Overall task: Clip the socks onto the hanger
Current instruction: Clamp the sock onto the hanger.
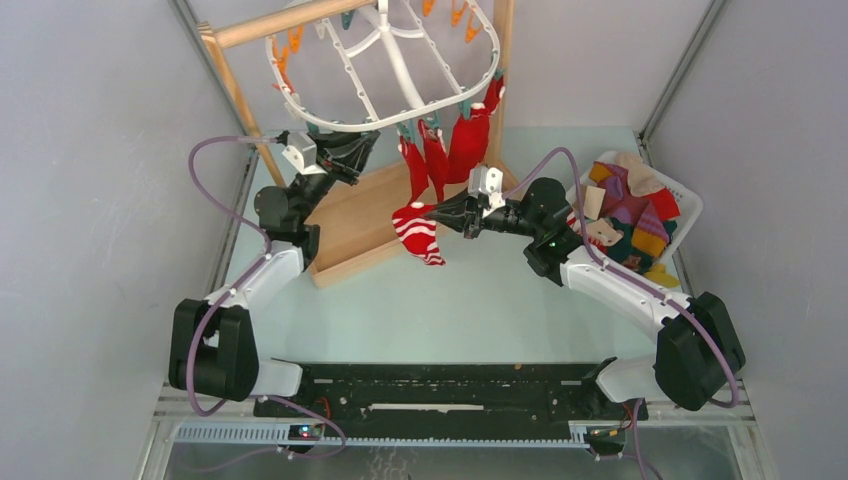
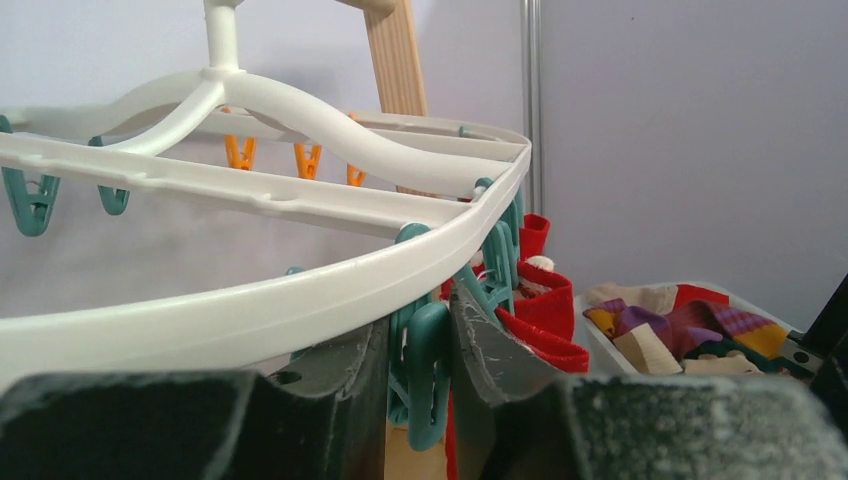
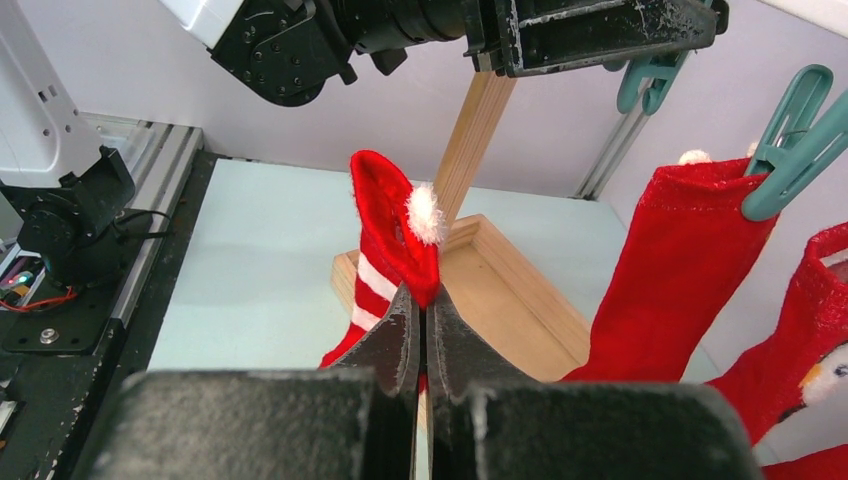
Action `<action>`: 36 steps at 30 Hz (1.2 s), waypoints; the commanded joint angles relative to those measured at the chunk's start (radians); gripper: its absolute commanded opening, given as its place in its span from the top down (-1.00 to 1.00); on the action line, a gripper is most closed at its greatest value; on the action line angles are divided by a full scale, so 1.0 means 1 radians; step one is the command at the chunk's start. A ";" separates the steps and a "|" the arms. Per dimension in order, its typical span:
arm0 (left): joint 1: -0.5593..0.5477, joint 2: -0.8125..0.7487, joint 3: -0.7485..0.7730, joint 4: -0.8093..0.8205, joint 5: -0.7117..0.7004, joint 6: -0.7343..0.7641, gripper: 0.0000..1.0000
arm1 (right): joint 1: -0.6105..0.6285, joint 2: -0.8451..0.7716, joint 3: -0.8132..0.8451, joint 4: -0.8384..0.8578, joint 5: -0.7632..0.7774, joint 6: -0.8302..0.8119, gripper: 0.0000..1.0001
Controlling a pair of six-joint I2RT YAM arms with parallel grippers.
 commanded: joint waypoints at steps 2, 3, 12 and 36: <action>0.006 -0.004 0.054 0.038 0.001 -0.053 0.77 | -0.007 -0.001 0.027 -0.003 0.022 0.022 1.00; 0.006 -0.005 0.056 0.040 -0.001 -0.066 0.80 | -0.006 0.005 0.035 -0.004 0.031 0.032 1.00; 0.005 -0.018 0.035 0.085 -0.027 -0.170 0.95 | 0.039 0.093 0.188 -0.053 0.195 0.122 1.00; 0.005 -0.028 0.014 0.108 -0.032 -0.212 0.97 | 0.083 0.252 0.418 -0.183 0.385 0.130 1.00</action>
